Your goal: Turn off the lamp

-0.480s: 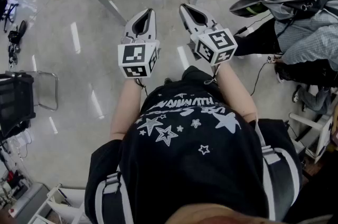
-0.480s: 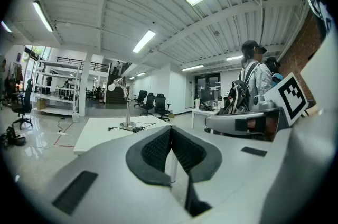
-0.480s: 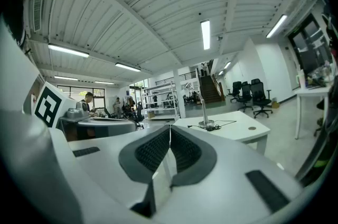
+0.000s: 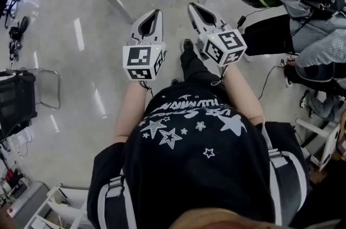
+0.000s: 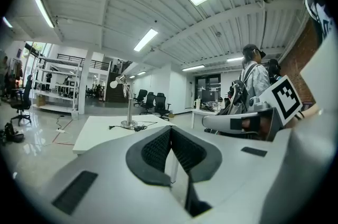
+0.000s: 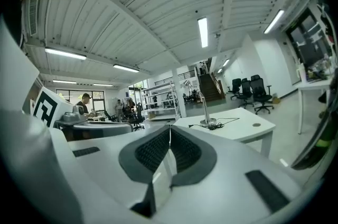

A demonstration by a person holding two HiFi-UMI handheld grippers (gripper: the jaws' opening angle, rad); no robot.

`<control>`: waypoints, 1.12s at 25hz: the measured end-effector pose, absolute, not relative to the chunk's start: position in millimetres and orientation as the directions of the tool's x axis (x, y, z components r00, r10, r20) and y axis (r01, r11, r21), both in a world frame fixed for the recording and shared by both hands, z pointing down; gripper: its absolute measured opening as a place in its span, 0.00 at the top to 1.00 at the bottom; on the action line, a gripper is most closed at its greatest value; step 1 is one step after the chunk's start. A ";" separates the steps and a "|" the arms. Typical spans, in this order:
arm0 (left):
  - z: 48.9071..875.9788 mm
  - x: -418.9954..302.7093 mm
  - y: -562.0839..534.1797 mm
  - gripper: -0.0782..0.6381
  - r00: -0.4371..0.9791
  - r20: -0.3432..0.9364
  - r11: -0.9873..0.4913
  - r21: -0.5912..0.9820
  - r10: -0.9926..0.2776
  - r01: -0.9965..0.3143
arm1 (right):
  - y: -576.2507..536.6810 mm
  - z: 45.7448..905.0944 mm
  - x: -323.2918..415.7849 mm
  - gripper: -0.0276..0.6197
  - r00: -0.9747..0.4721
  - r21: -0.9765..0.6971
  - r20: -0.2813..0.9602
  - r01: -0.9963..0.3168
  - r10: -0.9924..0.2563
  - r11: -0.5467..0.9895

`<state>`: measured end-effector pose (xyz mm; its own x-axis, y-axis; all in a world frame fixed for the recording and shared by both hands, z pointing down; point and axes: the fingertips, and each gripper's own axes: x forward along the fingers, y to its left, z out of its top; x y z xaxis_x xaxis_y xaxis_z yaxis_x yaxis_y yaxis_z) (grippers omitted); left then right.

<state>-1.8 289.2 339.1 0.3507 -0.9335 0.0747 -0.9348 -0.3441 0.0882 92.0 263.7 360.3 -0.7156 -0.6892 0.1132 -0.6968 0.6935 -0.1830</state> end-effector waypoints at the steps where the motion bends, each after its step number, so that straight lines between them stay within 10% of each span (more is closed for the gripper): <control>1: 338.1 -1.8 284.1 0.88 0.347 0.069 -0.340 0.089 -0.935 -0.936 | 256.7 360.0 92.3 0.95 -0.719 -0.185 0.111 -0.694 -0.687 0.696; 28: 344.3 -12.4 74.0 0.88 0.257 0.124 -0.254 0.034 -0.959 -0.966 | 29.4 370.7 106.9 0.95 -0.718 -0.253 0.089 -0.686 -0.690 0.682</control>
